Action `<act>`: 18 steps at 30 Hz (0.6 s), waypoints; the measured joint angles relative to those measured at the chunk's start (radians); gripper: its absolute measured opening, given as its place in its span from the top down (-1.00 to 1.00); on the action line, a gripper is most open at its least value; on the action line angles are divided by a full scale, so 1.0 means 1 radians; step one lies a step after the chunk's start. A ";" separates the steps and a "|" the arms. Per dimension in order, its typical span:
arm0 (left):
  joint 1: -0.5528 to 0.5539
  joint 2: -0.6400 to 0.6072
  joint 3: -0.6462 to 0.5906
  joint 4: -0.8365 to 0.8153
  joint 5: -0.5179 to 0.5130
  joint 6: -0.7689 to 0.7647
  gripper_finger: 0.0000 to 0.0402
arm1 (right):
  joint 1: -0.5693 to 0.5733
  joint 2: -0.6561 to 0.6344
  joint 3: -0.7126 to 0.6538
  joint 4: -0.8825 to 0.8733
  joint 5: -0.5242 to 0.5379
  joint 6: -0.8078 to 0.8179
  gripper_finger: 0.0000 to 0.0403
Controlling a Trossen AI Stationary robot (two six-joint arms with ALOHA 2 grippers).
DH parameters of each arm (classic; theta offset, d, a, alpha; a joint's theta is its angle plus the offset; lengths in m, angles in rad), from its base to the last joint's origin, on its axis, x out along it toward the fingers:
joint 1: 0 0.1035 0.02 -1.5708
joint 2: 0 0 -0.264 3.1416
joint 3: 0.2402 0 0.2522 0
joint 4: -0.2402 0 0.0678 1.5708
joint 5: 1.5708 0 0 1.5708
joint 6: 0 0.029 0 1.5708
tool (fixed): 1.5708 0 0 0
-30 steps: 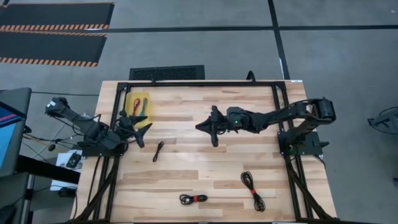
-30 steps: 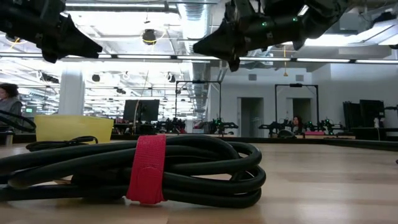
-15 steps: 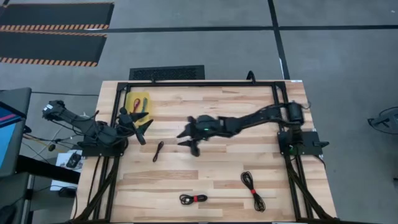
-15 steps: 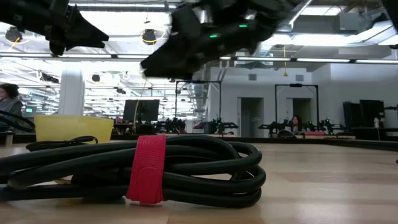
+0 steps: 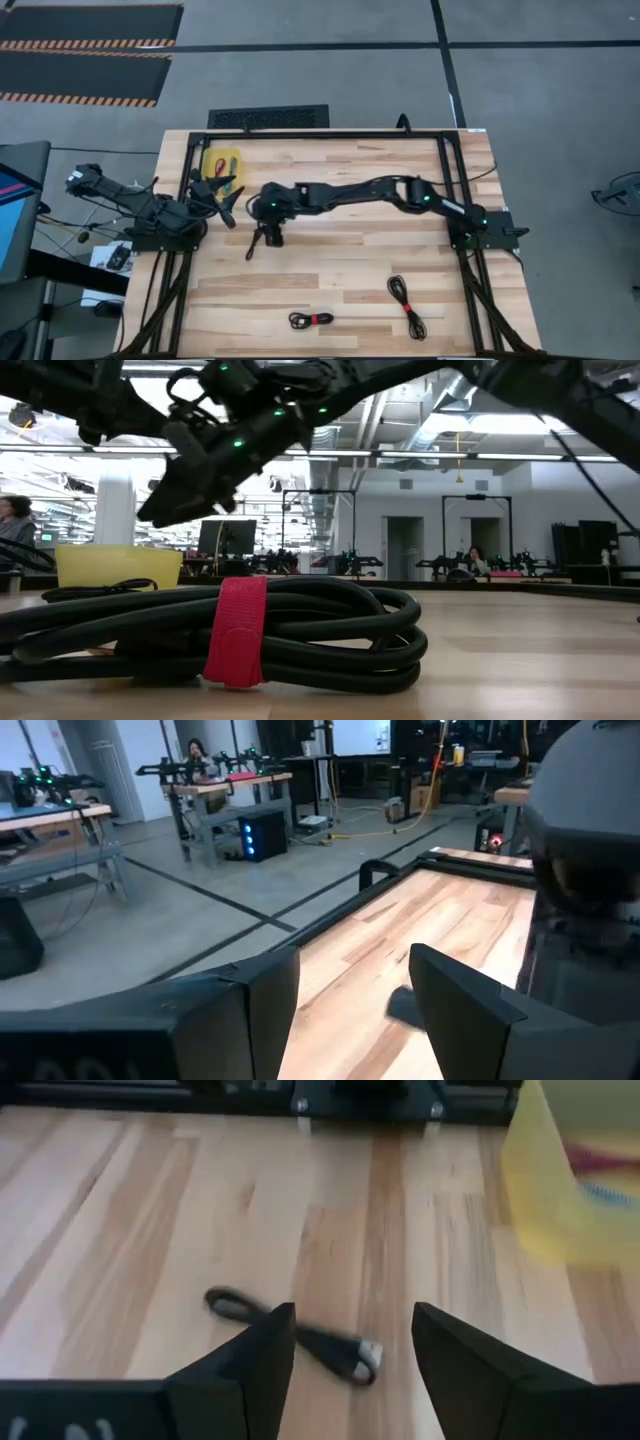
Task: Pick and place USB-C Cables
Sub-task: Put the top black USB cable into the yellow bin
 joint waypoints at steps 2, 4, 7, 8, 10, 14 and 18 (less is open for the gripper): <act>0.000 0.000 0.000 -0.002 0.000 0.000 0.08 | 0.000 0.048 0.085 -0.065 0.000 -0.039 -0.08; 0.000 0.000 0.000 -0.003 0.000 0.000 0.08 | 0.000 0.090 0.155 -0.115 0.000 -0.065 -0.05; 0.000 0.000 0.000 -0.004 0.000 0.001 0.08 | 0.004 0.135 0.207 -0.146 -0.001 -0.090 -0.02; 0.000 0.000 0.000 -0.005 0.000 0.001 0.08 | 0.004 0.139 0.198 -0.137 -0.002 -0.091 -0.01; 0.000 0.000 0.000 -0.006 0.000 0.001 0.08 | 0.005 0.144 0.194 -0.137 -0.003 -0.099 0.01; 0.000 0.000 0.000 -0.010 -0.003 0.001 0.08 | 0.002 0.168 0.198 -0.119 -0.004 -0.115 0.04; 0.000 0.000 0.000 -0.012 -0.009 0.000 0.08 | -0.002 0.206 0.195 -0.105 -0.024 -0.112 0.08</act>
